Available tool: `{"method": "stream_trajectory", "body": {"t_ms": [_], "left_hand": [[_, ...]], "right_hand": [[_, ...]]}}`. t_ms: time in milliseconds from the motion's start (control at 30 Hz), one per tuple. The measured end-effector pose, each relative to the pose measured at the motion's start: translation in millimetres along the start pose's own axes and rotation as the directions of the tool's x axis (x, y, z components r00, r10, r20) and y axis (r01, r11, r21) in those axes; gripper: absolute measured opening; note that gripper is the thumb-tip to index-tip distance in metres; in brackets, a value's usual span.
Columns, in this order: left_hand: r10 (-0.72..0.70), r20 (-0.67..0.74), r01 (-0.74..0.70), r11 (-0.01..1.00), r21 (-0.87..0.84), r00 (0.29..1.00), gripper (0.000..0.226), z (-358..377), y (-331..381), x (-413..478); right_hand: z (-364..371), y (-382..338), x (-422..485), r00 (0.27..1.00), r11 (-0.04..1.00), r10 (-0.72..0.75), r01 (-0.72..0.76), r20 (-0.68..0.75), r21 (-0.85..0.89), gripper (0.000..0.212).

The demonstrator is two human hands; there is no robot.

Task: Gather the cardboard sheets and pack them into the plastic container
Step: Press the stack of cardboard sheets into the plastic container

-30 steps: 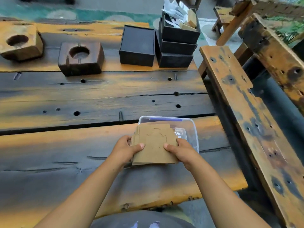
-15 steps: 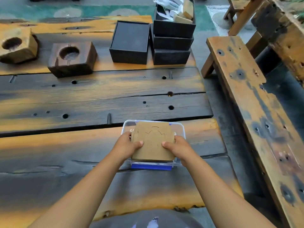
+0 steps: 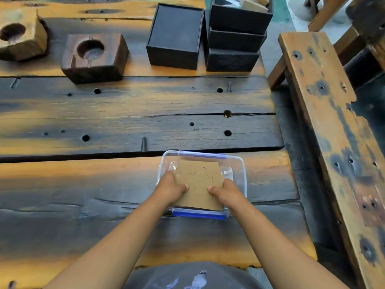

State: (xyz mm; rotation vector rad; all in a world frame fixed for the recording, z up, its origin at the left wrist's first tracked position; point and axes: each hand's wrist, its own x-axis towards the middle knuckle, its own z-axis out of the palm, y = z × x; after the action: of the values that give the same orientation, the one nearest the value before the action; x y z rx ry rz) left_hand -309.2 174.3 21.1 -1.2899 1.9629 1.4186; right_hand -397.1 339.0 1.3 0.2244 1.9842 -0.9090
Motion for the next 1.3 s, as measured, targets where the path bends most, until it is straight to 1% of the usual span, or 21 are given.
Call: {"method": "stream_trajectory", "body": {"t_ms": [67, 167, 267, 367, 500, 667, 800, 900, 967, 1100, 1233, 1300], "left_hand": [[-0.017, 0.006, 0.016, 0.999, 0.046, 1.0, 0.049, 2, -1, 3], [-0.048, 0.017, 0.048, 0.998, 0.051, 0.999, 0.054, 4, -3, 8], [-0.069, 0.013, 0.068, 0.996, 0.051, 0.998, 0.052, 7, -3, 12], [-0.072, -0.006, 0.072, 0.991, 0.113, 0.997, 0.049, 9, -3, 15], [-0.064, -0.032, 0.068, 0.983, 0.172, 0.997, 0.051, 11, -3, 17], [-0.062, 0.001, 0.061, 0.983, 0.171, 0.998, 0.052, 10, -5, 19], [-0.054, -0.018, 0.057, 0.971, 0.233, 0.998, 0.059, 14, -4, 16], [-0.051, -0.023, 0.055, 0.968, 0.245, 0.998, 0.061, 15, -4, 13], [-0.04, -0.008, 0.04, 0.969, 0.245, 0.999, 0.059, 13, -6, 13], [-0.021, 0.014, 0.017, 0.974, 0.228, 1.0, 0.056, 11, -7, 12], [-0.042, -0.006, 0.043, 0.975, 0.217, 0.999, 0.056, 13, -3, 12], [-0.059, -0.008, 0.059, 0.979, 0.195, 0.998, 0.056, 12, 0, 11]], "right_hand": [[4, 0, 4, 1.0, 1.0, -0.004, 0.003, -0.016, -0.017, 0.033], [9, -3, 8, 0.999, 0.994, 0.006, -0.011, -0.049, -0.107, 0.035], [10, -7, 10, 0.997, 0.977, 0.004, -0.021, -0.081, -0.21, 0.039], [7, -8, 15, 0.996, 0.957, -0.004, -0.023, -0.094, -0.288, 0.039], [3, -9, 20, 0.997, 0.956, -0.014, -0.008, -0.073, -0.293, 0.038], [-3, -8, 22, 0.997, 0.958, -0.026, 0.004, -0.074, -0.286, 0.029], [-5, -8, 21, 0.996, 0.955, -0.032, 0.005, -0.084, -0.297, 0.031], [-2, -9, 17, 0.993, 0.944, -0.04, 0.002, -0.107, -0.331, 0.035], [-2, -10, 15, 0.993, 0.935, -0.044, 0.002, -0.11, -0.354, 0.038], [-4, -7, 14, 0.996, 0.946, -0.049, 0.022, -0.076, -0.324, 0.032], [-5, -9, 11, 0.995, 0.946, -0.052, 0.023, -0.082, -0.323, 0.034], [-7, -11, 9, 0.996, 0.959, -0.045, 0.023, -0.071, -0.283, 0.033]]}}
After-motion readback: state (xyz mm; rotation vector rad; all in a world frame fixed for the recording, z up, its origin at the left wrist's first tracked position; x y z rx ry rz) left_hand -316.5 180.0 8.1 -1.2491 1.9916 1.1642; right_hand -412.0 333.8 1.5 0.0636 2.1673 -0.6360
